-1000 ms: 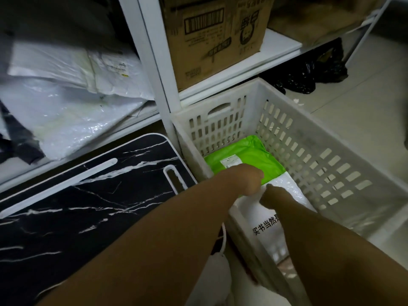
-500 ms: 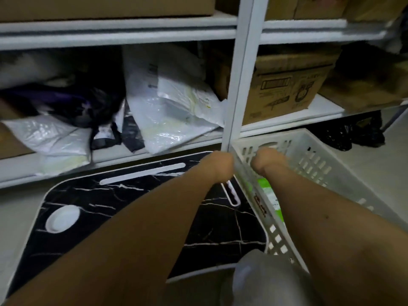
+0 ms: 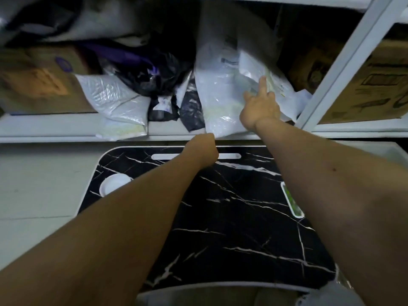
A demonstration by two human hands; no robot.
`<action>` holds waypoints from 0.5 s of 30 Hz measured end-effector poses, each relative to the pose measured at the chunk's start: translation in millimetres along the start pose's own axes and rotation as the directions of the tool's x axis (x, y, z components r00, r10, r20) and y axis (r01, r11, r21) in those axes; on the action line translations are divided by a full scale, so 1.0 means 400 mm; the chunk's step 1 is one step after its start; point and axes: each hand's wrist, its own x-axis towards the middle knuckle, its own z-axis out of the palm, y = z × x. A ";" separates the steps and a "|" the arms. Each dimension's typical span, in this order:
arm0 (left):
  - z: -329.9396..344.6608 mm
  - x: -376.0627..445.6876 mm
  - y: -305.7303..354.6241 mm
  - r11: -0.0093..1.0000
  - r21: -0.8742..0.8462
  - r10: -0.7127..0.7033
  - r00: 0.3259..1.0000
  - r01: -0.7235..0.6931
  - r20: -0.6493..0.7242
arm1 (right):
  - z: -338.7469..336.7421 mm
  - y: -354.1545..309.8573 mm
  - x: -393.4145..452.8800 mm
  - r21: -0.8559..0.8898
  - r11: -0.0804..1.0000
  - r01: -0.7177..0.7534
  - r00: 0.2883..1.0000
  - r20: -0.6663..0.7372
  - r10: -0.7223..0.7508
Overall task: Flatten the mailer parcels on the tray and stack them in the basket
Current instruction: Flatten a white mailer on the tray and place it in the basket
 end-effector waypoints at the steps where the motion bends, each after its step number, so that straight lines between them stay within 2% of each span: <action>1: 0.004 0.007 -0.013 1.000 -0.008 0.001 1.000 -0.001 -0.002 | 0.003 -0.005 0.013 0.022 1.000 -0.011 1.000 0.004 0.011; 4: 0.021 0.014 -0.045 1.000 -0.025 0.000 1.000 0.000 -0.015 | 0.018 -0.018 0.028 0.111 0.994 -0.020 1.000 -0.003 0.021; 9: 0.012 -0.002 -0.031 0.995 -0.099 -0.033 0.999 0.030 -0.036 | 0.020 -0.026 -0.031 0.161 0.987 0.019 0.997 -0.077 -0.006; 12: -0.019 -0.027 0.000 0.984 -0.179 -0.037 0.995 0.020 -0.093 | -0.001 -0.036 -0.094 0.118 0.992 0.053 0.991 -0.125 -0.038; 15: -0.066 -0.058 0.037 0.958 -0.282 -0.093 0.988 0.055 -0.121 | -0.024 -0.067 -0.173 -0.024 0.995 0.099 0.985 -0.138 -0.101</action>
